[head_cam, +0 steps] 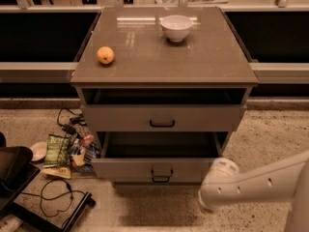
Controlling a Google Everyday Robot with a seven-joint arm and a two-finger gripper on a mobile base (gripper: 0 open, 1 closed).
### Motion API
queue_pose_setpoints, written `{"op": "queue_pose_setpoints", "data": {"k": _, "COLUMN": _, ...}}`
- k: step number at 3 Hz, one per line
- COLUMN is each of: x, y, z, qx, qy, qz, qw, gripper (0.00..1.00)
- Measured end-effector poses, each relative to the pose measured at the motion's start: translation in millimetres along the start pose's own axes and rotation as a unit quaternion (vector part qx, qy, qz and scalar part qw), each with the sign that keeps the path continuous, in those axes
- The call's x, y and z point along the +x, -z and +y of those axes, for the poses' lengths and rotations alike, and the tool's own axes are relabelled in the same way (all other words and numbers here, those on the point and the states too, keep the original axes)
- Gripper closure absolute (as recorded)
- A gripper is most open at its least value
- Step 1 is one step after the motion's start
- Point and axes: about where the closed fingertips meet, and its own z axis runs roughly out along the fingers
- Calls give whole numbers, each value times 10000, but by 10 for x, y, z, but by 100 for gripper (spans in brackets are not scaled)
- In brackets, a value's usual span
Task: Open middle drawer
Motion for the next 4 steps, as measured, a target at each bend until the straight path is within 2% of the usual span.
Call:
{"op": "queue_pose_setpoints", "data": {"k": 1, "x": 104, "y": -34, "z": 125, "qx": -85, "qy": -155, "qz": 57, "qw": 9998, "gripper": 63}}
{"op": "queue_pose_setpoints", "data": {"k": 2, "x": 38, "y": 24, "z": 59, "qx": 97, "qy": -10, "qz": -43, "qw": 9999, "gripper": 39}}
{"op": "queue_pose_setpoints", "data": {"k": 3, "x": -201, "y": 336, "z": -165, "qx": 641, "qy": 394, "qz": -220, "qw": 9969, "gripper": 16}}
{"op": "queue_pose_setpoints", "data": {"k": 4, "x": -530, "y": 582, "z": -439, "qx": 1022, "qy": 798, "qz": -436, "qw": 9906, "gripper": 0}}
